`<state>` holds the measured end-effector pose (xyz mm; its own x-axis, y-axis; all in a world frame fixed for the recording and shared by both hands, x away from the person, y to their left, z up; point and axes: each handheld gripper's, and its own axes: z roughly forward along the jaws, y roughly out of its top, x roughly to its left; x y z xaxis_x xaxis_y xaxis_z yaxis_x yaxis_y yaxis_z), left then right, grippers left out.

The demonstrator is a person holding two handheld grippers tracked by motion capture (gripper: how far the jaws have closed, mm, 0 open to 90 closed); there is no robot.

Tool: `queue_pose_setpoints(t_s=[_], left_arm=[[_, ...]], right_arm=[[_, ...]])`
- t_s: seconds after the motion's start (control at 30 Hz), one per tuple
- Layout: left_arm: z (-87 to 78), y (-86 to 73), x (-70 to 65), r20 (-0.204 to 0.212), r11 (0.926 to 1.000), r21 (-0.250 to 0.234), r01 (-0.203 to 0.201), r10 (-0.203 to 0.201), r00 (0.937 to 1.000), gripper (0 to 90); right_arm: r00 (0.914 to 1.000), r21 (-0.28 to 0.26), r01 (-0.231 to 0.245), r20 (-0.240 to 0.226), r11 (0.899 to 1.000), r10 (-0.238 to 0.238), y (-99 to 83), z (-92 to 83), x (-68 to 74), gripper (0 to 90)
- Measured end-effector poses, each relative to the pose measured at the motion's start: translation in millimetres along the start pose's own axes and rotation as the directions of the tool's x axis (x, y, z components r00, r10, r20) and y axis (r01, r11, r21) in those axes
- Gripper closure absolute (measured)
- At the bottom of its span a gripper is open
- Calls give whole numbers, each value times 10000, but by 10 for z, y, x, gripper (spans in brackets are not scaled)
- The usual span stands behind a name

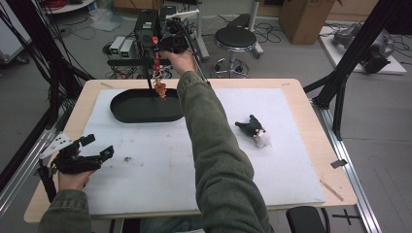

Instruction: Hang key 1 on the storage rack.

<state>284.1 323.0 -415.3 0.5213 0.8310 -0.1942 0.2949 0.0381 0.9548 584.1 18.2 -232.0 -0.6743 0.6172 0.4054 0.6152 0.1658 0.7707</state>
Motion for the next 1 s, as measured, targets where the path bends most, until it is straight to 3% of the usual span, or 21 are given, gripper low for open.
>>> queue_pose_setpoints(t_s=[0.4,0.57,1.0], left_arm=[[-10,-1,-3,-5,10000,76,-34,34,10000,18],[-17,-2,-4,-11,10000,53,-37,37,10000,18],[-13,-4,-4,-9,10000,73,-49,49,10000,18]], right_arm=[[9991,-799,-403,-141,9960,393,34,73,5,744],[9989,-769,-471,-24,9959,471,17,117,-15,744],[9974,-1429,-564,363,9881,622,0,180,-10,744]])
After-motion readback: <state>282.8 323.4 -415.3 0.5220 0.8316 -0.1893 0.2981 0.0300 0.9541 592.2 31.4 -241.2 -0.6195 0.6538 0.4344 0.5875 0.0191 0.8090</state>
